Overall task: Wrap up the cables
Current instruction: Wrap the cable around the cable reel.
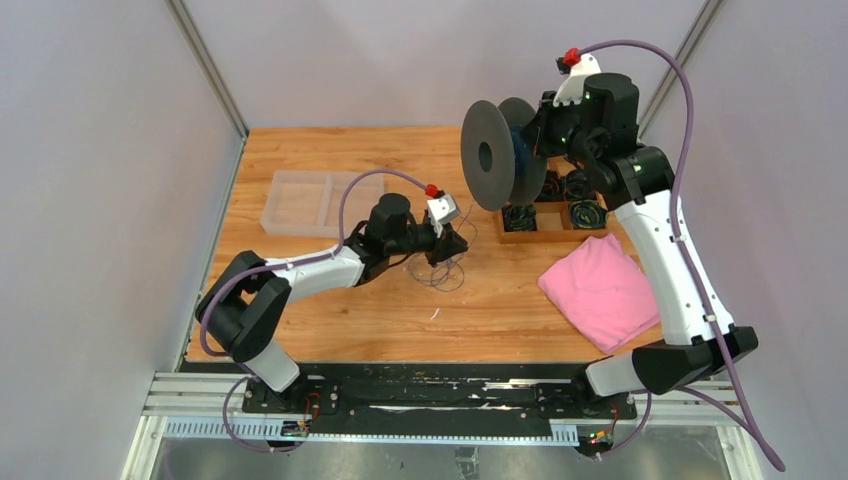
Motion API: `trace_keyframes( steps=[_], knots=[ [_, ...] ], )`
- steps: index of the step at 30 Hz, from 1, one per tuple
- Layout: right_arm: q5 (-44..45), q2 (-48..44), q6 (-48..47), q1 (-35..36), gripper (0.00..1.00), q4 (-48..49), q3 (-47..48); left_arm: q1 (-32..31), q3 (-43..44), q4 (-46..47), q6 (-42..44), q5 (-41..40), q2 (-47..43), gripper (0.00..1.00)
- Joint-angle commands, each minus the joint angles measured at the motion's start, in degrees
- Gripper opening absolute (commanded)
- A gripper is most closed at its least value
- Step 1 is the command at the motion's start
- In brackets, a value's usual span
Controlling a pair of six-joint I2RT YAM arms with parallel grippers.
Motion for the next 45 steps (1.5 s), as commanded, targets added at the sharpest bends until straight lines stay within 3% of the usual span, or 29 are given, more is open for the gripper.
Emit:
trace_keyframes(
  steps=[1, 12, 19, 27, 36, 45],
  knots=[
    [4.5, -0.1, 1.2, -0.6, 0.01, 4.0, -0.6, -3.7, 3.1, -3.7, 3.1, -3.6, -2.5, 0.15],
    [12.3, 0.9, -2.9, 2.3, 0.01, 7.6, -7.4, -10.5, 15.1, -20.8, 5.9, -6.4, -1.0, 0.12],
    [18.0, 1.1, -4.1, 4.8, 0.01, 9.6, -11.2, -11.5, 26.9, -32.3, 0.3, -9.1, 1.6, 0.11],
    [19.7, 1.4, -5.0, 7.5, 0.01, 11.1, -14.7, -11.5, 33.8, -38.2, -4.5, -8.7, 1.6, 0.11],
    [21.2, -0.9, -8.0, 9.1, 0.01, 13.5, -20.7, -9.5, 43.1, -48.1, -4.8, -8.1, 1.7, 0.1],
    [16.9, -3.6, -11.7, 10.0, 0.01, 15.4, -25.0, -3.7, 49.6, -54.4, -5.9, -6.3, 2.5, 0.1]
  ],
)
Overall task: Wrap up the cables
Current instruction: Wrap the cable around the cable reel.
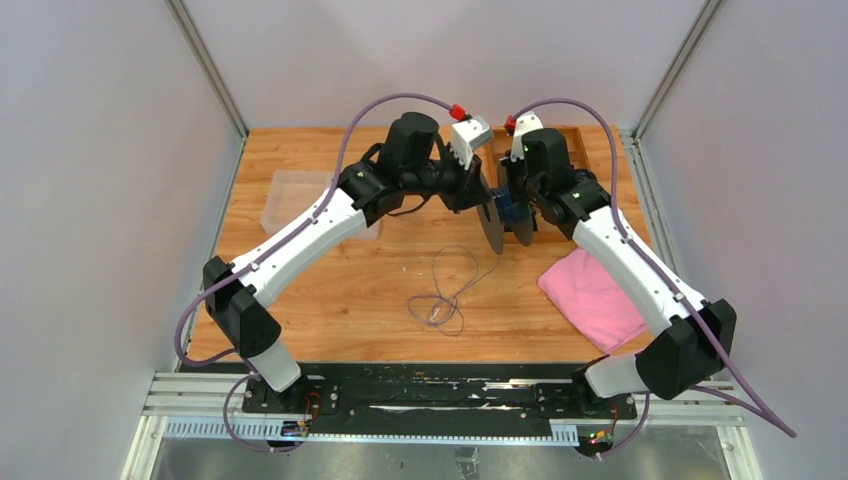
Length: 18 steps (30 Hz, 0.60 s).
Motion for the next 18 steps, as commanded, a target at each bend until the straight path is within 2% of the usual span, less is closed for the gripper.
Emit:
trace_keyframes(
  steps=[1, 6, 11, 13, 18],
  knots=[
    [-2.0, -3.7, -3.1, 2.1, 0.01, 5.1, -1.5, 2.6, 2.4, -3.4, 0.0, 1.1, 0.0, 0.1],
    [-2.4, -4.2, -3.1, 2.2, 0.01, 5.5, -2.4, 3.9, 0.8, -3.4, 1.6, 2.3, -1.2, 0.1],
    [-1.5, -3.8, -2.1, 2.1, 0.01, 4.1, 1.2, 3.9, -13.8, 7.7, 4.5, 3.8, -7.4, 0.19],
    [-1.7, -3.3, -1.5, 1.7, 0.01, 3.0, 3.1, 3.9, -22.3, 13.6, 5.5, 4.7, -10.1, 0.26],
    [-2.8, -1.9, -0.4, 1.2, 0.01, 0.6, 8.3, 3.9, -34.7, 24.6, 7.6, 8.1, -10.2, 0.57]
  ],
)
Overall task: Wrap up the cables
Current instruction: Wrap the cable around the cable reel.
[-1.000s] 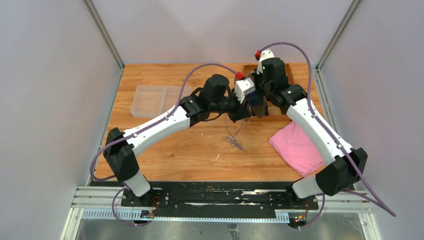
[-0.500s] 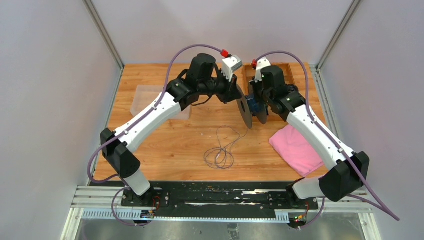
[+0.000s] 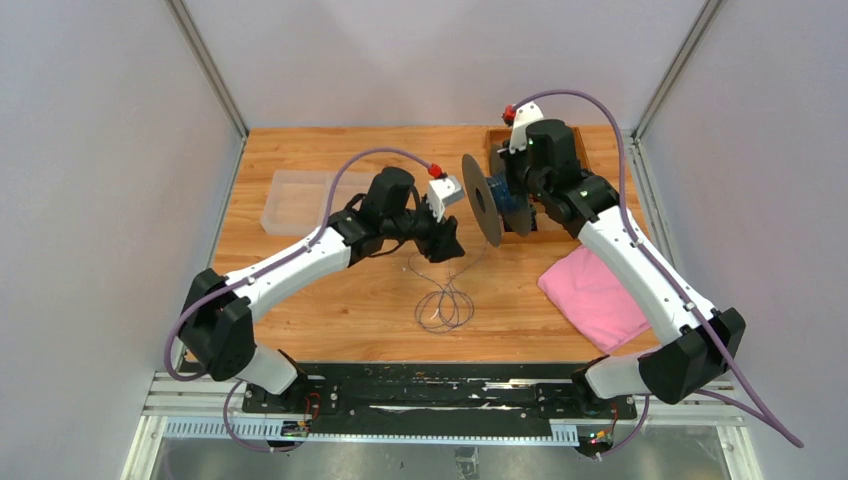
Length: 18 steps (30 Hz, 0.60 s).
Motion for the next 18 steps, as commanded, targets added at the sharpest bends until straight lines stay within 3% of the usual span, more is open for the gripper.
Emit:
trace_keyframes(
  steps=[1, 5, 10, 18],
  knots=[
    [-1.0, 0.0, 2.0, -0.4, 0.01, 1.3, 6.6, -0.1, -9.2, 16.0, 2.6, 4.0, -0.2, 0.63],
    [-1.7, 0.3, 2.4, -0.6, 0.01, 0.2, 8.7, -0.2, -14.4, 24.2, 1.5, 2.9, 2.1, 0.79],
    [-2.4, 0.1, 2.8, -0.8, 0.01, -0.6, 10.1, -0.2, -20.6, 39.7, -1.8, -1.6, 6.6, 0.83],
    [-3.2, -0.8, 3.1, -0.9, 0.01, -0.9, 9.6, 0.0, -17.5, 47.6, -2.6, -7.8, 17.3, 0.9]
  ],
)
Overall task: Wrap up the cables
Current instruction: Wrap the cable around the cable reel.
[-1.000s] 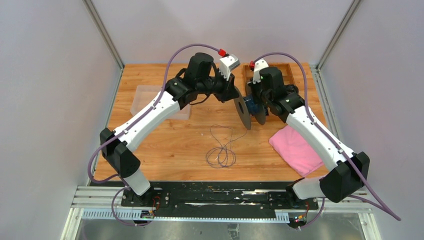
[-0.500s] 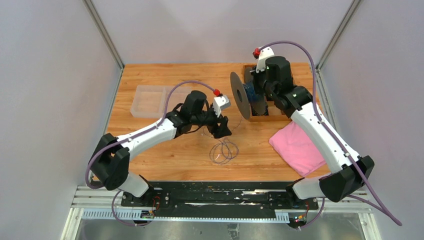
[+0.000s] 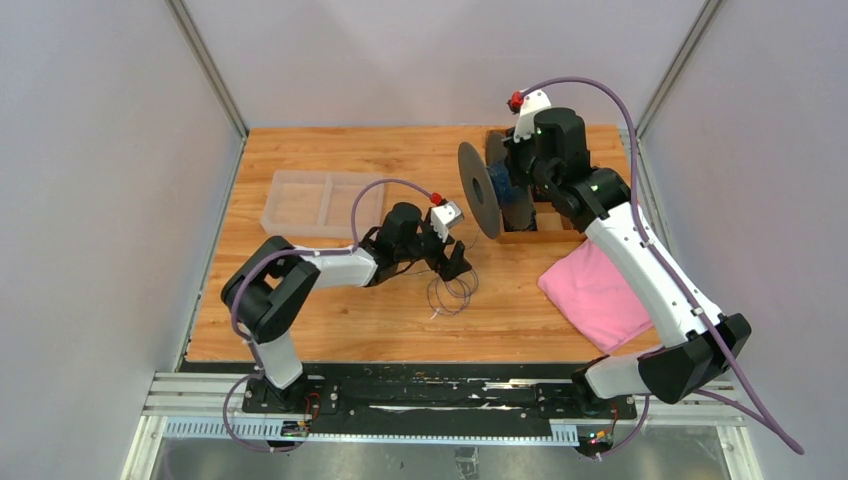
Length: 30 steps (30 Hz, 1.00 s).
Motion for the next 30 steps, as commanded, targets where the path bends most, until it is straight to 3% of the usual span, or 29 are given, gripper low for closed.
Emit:
trace_keyframes(
  steps=[1, 5, 13, 15, 18, 30],
  knots=[
    [-1.0, -1.2, 1.5, -0.6, 0.01, 2.2, 1.8, 0.0, 2.7, 9.2, -0.8, -3.8, 4.5, 0.89],
    [-1.2, -1.6, 1.4, -0.7, 0.01, 2.2, 1.6, 0.0, 4.3, 9.3, -1.6, -2.0, 8.0, 0.77],
    [0.9, -0.8, 1.2, -1.8, 0.01, 2.3, 3.4, 0.0, 2.0, 9.7, -2.9, 7.5, 8.2, 0.19],
    [1.7, -0.2, 1.3, -1.9, 0.01, 2.3, 3.8, -0.4, 1.0, 9.7, -2.9, 9.6, 7.0, 0.08],
    [3.3, 0.5, 1.2, -1.9, 0.01, 2.7, 4.4, -1.9, 0.7, 6.3, -1.5, 10.4, 4.2, 0.05],
    [6.1, 3.0, 0.1, -1.8, 0.01, 5.3, 1.9, -7.4, 8.3, -12.3, 4.2, 10.3, -9.4, 0.08]
  ],
)
